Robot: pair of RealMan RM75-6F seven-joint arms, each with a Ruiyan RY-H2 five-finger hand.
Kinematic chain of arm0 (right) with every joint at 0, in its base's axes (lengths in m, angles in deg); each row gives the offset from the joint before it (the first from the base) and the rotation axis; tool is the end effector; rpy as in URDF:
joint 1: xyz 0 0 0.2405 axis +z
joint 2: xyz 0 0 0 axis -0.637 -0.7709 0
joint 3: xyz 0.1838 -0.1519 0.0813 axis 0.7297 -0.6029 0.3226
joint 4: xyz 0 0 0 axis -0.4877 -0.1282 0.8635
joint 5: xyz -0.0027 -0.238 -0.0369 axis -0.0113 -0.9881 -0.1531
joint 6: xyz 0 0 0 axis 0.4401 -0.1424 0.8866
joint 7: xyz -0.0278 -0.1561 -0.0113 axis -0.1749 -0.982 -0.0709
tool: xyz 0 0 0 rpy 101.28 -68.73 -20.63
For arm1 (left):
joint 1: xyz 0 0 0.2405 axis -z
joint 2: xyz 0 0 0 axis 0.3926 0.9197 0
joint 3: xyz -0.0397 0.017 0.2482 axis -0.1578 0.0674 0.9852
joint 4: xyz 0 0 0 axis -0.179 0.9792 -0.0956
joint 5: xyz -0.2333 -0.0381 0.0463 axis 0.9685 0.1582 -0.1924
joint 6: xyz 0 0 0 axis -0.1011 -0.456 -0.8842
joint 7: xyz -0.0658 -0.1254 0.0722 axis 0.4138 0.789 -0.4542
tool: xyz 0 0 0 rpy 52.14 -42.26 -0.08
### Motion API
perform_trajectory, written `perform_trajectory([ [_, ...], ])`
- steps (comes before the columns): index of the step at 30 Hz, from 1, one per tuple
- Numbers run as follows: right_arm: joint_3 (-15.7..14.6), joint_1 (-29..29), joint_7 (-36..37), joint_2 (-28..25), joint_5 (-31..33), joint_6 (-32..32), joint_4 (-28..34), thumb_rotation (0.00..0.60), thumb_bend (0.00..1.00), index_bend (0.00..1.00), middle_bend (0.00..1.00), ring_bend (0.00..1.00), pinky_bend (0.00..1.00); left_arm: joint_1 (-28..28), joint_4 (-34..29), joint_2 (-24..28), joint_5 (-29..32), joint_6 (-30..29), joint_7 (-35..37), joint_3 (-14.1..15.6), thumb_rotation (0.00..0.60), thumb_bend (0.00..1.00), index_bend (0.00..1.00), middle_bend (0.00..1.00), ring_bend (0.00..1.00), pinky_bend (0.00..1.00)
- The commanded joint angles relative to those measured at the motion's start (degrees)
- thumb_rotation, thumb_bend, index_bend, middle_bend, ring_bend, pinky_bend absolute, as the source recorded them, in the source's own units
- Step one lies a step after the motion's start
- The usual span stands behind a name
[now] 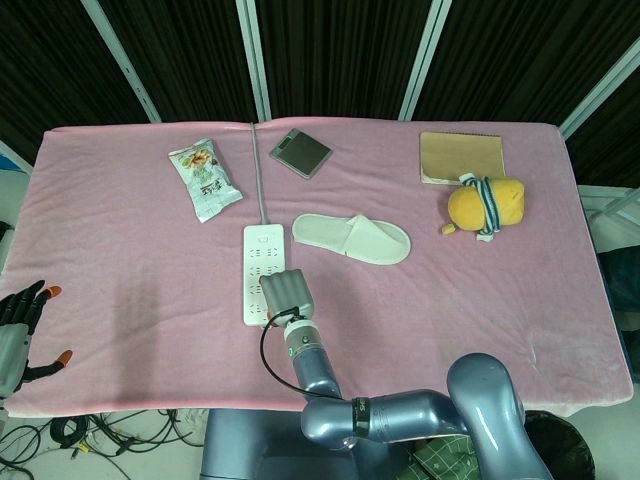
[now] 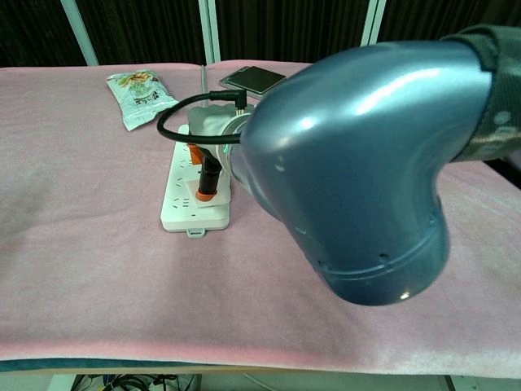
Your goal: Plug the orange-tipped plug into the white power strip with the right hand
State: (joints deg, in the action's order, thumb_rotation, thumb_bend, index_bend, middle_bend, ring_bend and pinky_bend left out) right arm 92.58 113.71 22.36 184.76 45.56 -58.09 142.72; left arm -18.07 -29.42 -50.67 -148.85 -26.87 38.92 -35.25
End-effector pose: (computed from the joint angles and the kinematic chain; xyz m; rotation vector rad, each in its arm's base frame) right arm 0.0663 -0.3193 -0.1519 1.9344 -1.1018 0.6488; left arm -0.3203 0.1887 0.1219 -1.3594 -1.0676 -0.7825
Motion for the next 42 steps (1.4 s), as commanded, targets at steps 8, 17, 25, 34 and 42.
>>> perform_trajectory([
  [8,-1.8,-1.1,2.4,-0.1,-3.2,1.2,-0.4,0.600,0.60,1.00,0.91,0.86,0.58,0.0,0.0,0.0,0.1,0.0,0.0,0.0,0.600,0.22,0.10,0.00,0.00,0.00],
  [17,-2.4,-1.5,3.7,0.5,-3.7,3.2,-2.7,0.600,0.60,1.00,0.91,0.86,0.58,0.0,0.0,0.0,0.1,0.1,0.0,0.0,0.600,0.22,0.10,0.00,0.00,0.00],
  [25,-2.8,-1.6,4.5,0.9,-4.3,4.7,-3.2,0.600,0.62,1.00,0.92,0.87,0.59,0.0,0.0,0.0,0.0,0.0,0.0,0.0,0.600,0.22,0.10,0.00,0.00,0.00],
  [34,-2.5,-0.5,3.9,2.0,-3.3,6.2,-5.4,0.600,0.64,1.00,0.93,0.88,0.60,0.0,0.1,0.0,0.0,0.0,0.2,0.0,0.600,0.22,0.10,0.00,0.00,0.00],
  [42,-2.1,-0.8,4.5,1.8,-2.4,7.2,-6.6,0.600,0.65,1.00,0.93,0.88,0.60,0.0,0.1,0.0,-0.1,0.0,0.3,0.0,0.600,0.22,0.10,0.00,0.00,0.00],
])
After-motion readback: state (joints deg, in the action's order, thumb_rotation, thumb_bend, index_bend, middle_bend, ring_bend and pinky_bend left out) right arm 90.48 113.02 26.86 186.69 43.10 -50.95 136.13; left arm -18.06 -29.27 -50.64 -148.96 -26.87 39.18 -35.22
